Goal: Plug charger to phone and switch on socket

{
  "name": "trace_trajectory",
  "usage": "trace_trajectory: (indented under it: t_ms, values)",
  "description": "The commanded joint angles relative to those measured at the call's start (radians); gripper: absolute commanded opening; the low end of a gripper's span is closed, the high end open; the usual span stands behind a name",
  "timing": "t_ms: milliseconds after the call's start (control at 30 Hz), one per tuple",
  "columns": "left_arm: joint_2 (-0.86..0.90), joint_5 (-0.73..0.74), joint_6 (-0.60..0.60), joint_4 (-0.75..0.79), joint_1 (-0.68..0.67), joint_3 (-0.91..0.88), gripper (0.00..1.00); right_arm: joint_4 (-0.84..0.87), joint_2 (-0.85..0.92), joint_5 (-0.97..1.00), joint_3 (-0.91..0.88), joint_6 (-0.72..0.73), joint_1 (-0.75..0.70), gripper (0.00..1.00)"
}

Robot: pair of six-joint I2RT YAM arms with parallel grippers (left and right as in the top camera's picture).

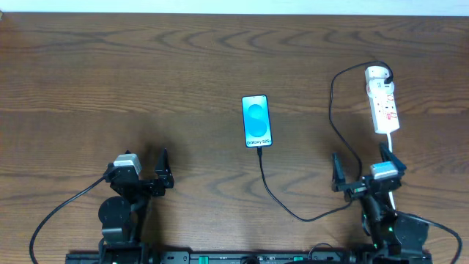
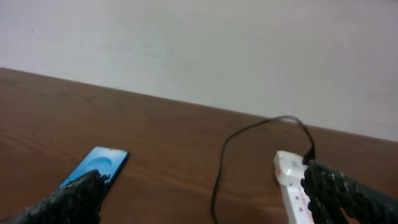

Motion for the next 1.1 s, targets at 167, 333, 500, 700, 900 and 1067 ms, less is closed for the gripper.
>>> trace_trajectory:
  t_ms: [167,333,500,700,900,1067]
  values:
    - [-0.003,0.016,0.017,-0.019,-0.003,-0.024,0.93,0.03,-0.007,0.124,-0.051,0.004,0.077,0.99]
    - [-0.003,0.016,0.017,-0.019,-0.003,-0.024,0.93,0.032,-0.007,0.14,-0.069,0.004,0.079,0.99]
    - [-0.003,0.016,0.017,-0.019,-0.003,-0.024,0.93,0.06,-0.007,0.138,-0.115,0.004,0.051,0.99]
    - [-0.003,0.016,0.017,-0.019,-0.003,-0.024,0.93,0.06,-0.007,0.136,-0.115,0.004,0.011,0.99]
    - [-0.003,0.016,0.017,-0.019,-0.003,-0.024,0.93,0.06,-0.007,0.137,-0.115,0.004,-0.003,0.99]
    - [-0.003,0.016,0.017,-0.019,-0.003,-0.024,0.93,0.06,-0.007,0.137,-0.114,0.004,-0.003,0.99]
